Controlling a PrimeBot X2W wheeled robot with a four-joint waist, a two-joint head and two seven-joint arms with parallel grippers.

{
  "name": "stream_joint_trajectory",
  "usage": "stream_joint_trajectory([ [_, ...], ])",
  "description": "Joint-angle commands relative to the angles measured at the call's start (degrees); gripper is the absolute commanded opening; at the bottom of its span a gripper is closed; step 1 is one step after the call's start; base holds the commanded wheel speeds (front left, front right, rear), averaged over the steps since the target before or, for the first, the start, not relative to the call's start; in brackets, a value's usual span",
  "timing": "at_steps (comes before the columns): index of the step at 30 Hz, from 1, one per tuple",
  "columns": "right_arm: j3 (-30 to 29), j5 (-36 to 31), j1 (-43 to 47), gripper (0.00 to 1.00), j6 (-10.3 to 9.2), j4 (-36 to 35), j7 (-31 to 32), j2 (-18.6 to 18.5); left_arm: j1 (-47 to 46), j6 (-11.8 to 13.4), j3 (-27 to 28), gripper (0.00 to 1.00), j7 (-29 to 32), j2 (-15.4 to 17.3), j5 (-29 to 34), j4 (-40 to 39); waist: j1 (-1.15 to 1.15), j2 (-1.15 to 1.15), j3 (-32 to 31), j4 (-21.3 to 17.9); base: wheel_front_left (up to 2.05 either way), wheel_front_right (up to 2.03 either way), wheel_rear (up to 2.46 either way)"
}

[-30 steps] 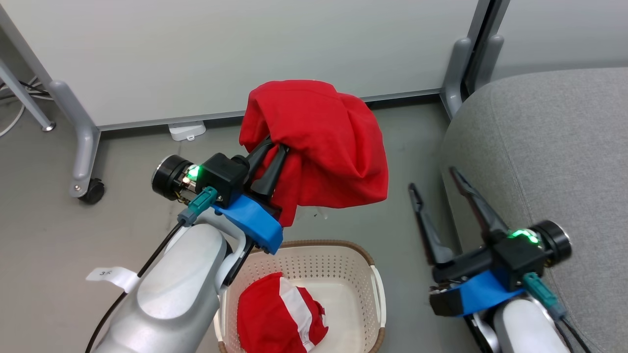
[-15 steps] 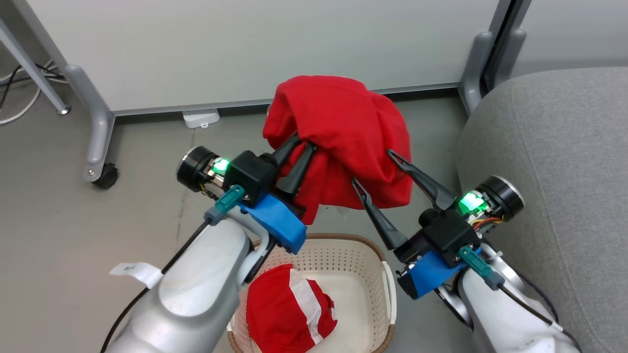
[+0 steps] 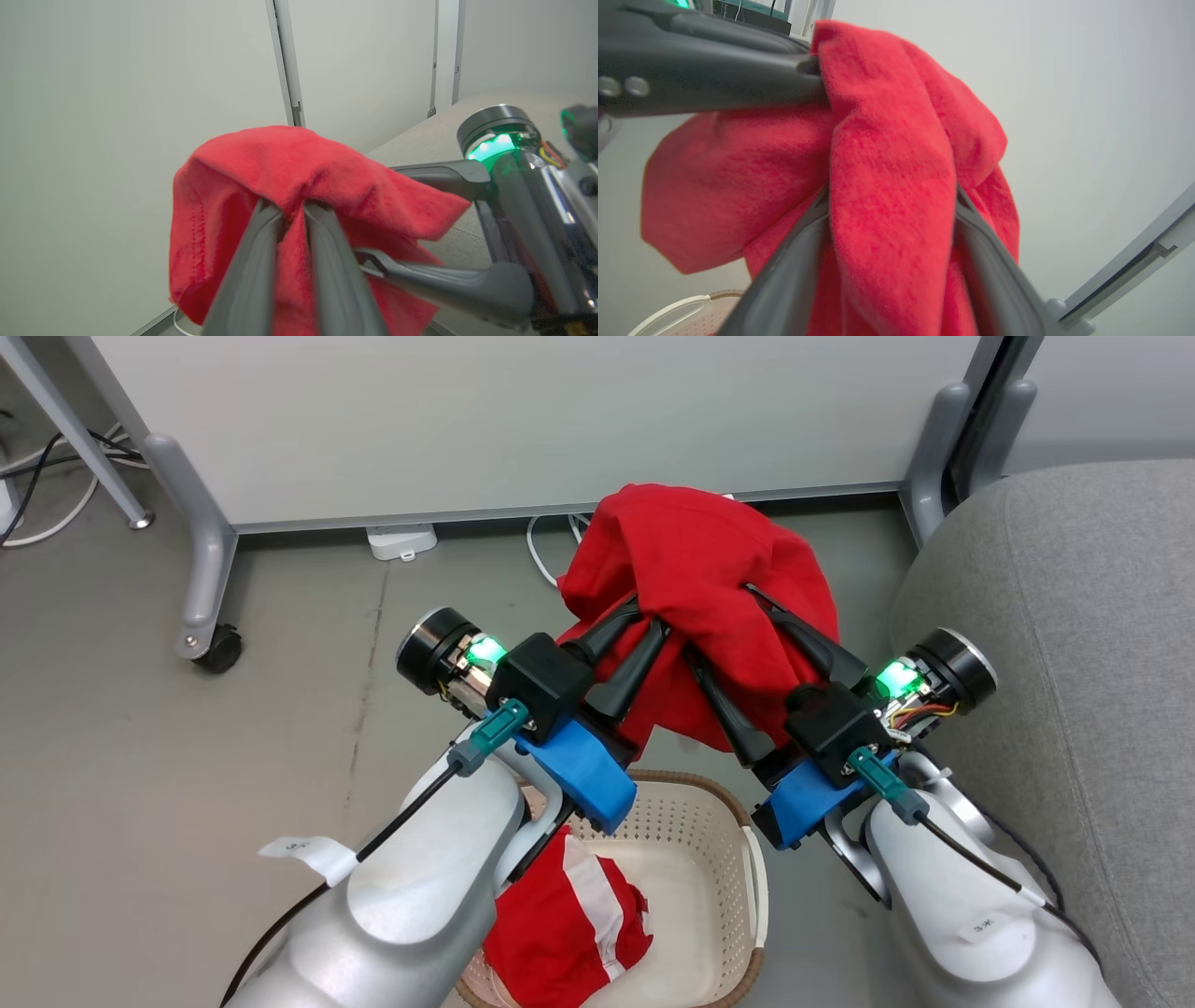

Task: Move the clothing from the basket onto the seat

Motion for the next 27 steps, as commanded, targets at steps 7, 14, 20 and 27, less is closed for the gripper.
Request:
stream_joint_trajectory([
  [7, 0.07, 3.92, -0.29, 0.0, 0.02, 2.04, -0.2, 1.55, -1.09, -0.03, -1.01, 0.0, -0.29, 0.22, -1.05, -0.53, -0.01, 0.0, -0.12, 0.0, 0.0, 0.0, 0.0],
  [14, -0.63, 5.73, 0.74, 0.0, 0.02, 1.05, -0.21, 1.91, -0.87, -0.04, -1.17, 0.0, -0.29, 0.6, -1.38, -0.4, -0.01, 0.0, -0.4, -0.24, 0.0, 0.0, 0.0],
  [20, -0.38, 6.08, 1.29, 0.0, 0.02, 0.8, -0.21, 1.94, -0.41, -0.04, -1.3, 0.0, -0.3, 0.68, -1.3, -0.46, -0.01, 0.0, -0.7, -0.34, 0.0, 0.0, 0.0],
  [27, -0.23, 6.37, 1.55, 0.0, 0.02, 0.8, -0.21, 1.9, -0.22, -0.03, -1.28, 0.0, -0.3, 0.74, -1.16, -0.61, -0.01, 0.0, -0.94, -0.13, 0.0, 0.0, 0.0],
])
